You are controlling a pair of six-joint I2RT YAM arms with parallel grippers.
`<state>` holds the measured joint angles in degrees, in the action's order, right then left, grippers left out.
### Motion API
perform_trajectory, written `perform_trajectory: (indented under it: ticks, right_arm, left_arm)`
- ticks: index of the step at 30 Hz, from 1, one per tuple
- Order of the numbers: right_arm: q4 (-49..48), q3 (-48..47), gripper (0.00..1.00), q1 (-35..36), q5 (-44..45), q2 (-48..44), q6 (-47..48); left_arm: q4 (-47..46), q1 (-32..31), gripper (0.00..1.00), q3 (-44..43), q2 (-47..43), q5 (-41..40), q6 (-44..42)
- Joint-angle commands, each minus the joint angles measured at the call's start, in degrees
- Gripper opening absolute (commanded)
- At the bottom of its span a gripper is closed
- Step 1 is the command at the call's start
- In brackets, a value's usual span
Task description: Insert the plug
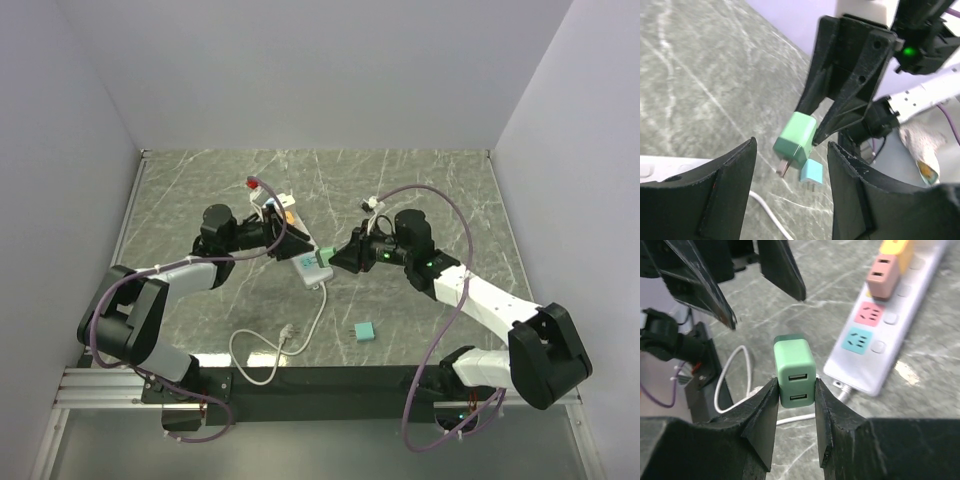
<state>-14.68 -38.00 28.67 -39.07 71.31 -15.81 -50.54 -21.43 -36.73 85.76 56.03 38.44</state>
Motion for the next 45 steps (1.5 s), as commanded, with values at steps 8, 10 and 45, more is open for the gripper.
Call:
perform_trajectory:
  ticks: [8, 10, 45]
  right_arm:
    - [13.2, -10.3, 0.00, 2.5, 14.3, 2.1, 4.9]
    - [16.3, -13.4, 0.00, 5.1, 19.8, 3.7, 6.7]
    - [56.3, -59.2, 0.00, 13.9, 33.4, 39.9, 11.8]
  left_arm:
    - [14.9, 3.0, 0.62, -0.4, -3.1, -17.5, -9.7]
    - [16.3, 3.1, 0.62, -0.7, -3.2, -19.6, -10.5]
    - [21.3, 3.1, 0.63, -5.2, 4.4, -34.1, -14.2]
